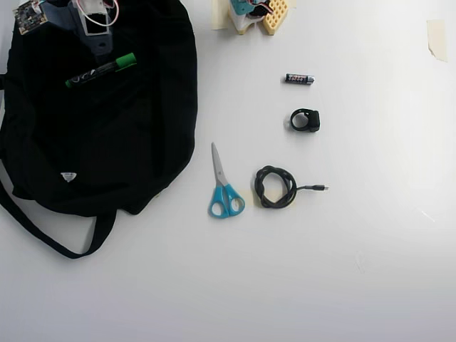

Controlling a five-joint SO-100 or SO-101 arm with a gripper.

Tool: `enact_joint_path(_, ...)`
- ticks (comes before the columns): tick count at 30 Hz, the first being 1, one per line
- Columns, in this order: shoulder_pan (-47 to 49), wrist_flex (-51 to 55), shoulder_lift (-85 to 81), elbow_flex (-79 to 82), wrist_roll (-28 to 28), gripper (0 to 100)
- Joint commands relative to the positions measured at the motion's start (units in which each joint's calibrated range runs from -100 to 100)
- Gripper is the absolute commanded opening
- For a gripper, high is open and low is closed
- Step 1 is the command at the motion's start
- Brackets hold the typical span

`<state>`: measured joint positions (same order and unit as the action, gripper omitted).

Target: Put the green marker into the black bag

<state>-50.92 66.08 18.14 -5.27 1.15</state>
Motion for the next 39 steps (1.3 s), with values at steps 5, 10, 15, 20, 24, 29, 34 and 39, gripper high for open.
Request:
enact_joint_path(5,34.5,8.3,-33.2,7.5,-1.8,7)
enact_joint_path(10,58.8,9.0,-35.5,9.5,-6.6,2)
enact_joint_path(15,62.3,14.9,-37.6,17.1,-6.9,2)
enact_joint_path(20,62.6,14.5,-45.9,25.2,-6.5,2)
enact_joint_path(24,62.6,12.9,-53.1,32.3,-6.5,2)
enact_joint_path(29,63.3,8.1,-61.8,43.5,-6.4,2)
enact_joint_path(34,64.7,4.5,-72.5,55.9,-3.5,2)
enact_joint_path(39,64.8,3.8,-84.7,68.0,-3.1,2)
